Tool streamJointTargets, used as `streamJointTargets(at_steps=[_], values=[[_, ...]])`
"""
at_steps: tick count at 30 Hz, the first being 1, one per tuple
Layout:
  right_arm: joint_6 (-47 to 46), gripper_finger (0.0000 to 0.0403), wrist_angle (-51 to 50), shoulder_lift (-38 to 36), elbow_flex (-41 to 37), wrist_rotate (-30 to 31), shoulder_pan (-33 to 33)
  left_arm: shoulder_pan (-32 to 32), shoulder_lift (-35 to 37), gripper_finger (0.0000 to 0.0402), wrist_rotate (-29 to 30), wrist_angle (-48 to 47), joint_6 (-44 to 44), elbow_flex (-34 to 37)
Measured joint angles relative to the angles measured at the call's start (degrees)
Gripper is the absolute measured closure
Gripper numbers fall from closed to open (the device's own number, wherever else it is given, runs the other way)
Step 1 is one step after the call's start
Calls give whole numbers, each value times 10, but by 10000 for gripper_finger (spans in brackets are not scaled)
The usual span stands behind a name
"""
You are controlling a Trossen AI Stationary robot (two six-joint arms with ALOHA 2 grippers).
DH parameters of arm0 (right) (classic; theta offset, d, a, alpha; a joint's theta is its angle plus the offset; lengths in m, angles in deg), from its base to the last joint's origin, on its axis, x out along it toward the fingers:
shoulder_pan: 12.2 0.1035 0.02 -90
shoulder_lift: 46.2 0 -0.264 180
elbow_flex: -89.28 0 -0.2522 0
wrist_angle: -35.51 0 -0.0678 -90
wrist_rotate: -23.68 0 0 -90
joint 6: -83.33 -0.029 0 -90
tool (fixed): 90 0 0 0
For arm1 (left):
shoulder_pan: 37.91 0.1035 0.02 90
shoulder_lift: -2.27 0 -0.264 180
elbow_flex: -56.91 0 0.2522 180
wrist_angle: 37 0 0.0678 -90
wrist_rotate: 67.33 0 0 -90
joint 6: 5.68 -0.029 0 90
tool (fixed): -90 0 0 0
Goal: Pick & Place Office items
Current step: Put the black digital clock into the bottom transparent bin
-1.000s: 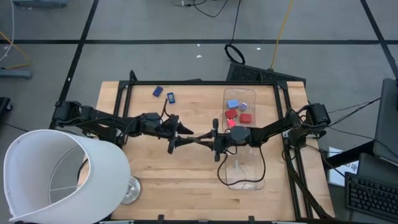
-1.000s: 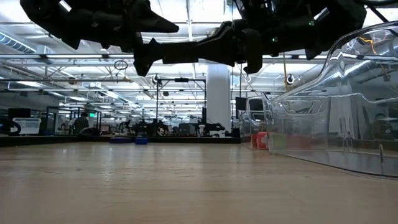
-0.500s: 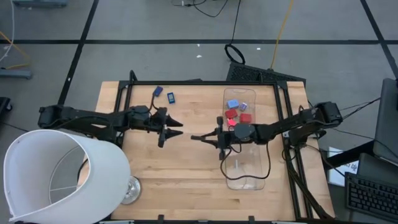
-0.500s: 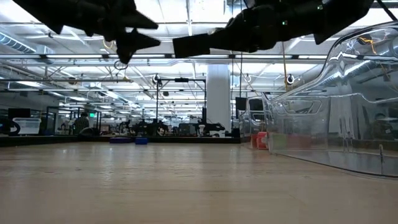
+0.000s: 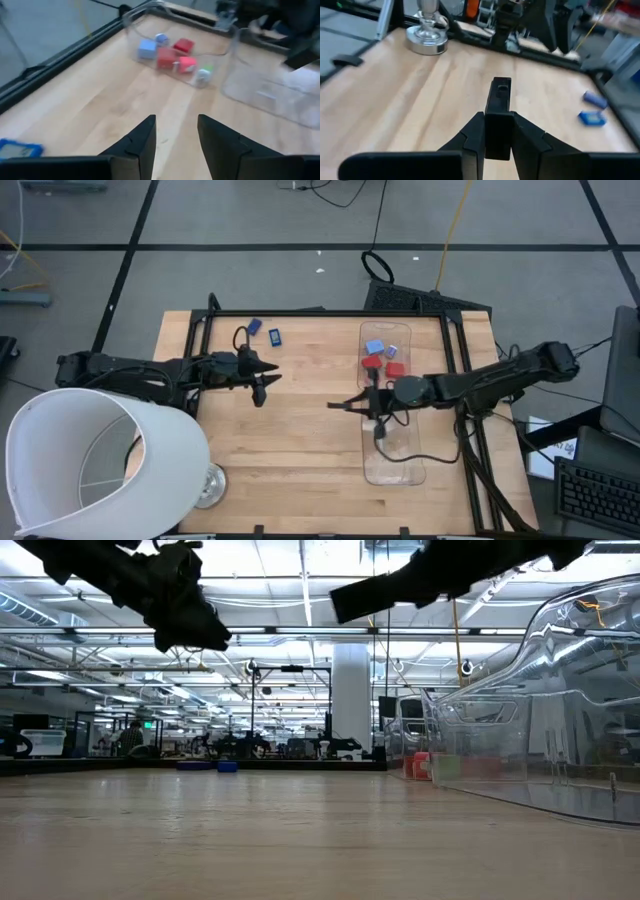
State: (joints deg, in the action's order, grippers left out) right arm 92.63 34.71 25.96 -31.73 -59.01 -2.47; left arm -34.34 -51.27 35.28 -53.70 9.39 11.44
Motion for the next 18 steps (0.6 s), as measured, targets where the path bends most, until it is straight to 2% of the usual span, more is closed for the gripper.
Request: streamJointTargets(at_steps=[6,11,18], values=[[-99,345,-119,-73,0,1,25,0,0,265,44,0,-4,21],[-144,345,-204,-109,0,4,52,5,0,254,80,0,-4,44],[-216,345,-321,-111,-9,112,101,23,-1,234,100,6,-2,49]])
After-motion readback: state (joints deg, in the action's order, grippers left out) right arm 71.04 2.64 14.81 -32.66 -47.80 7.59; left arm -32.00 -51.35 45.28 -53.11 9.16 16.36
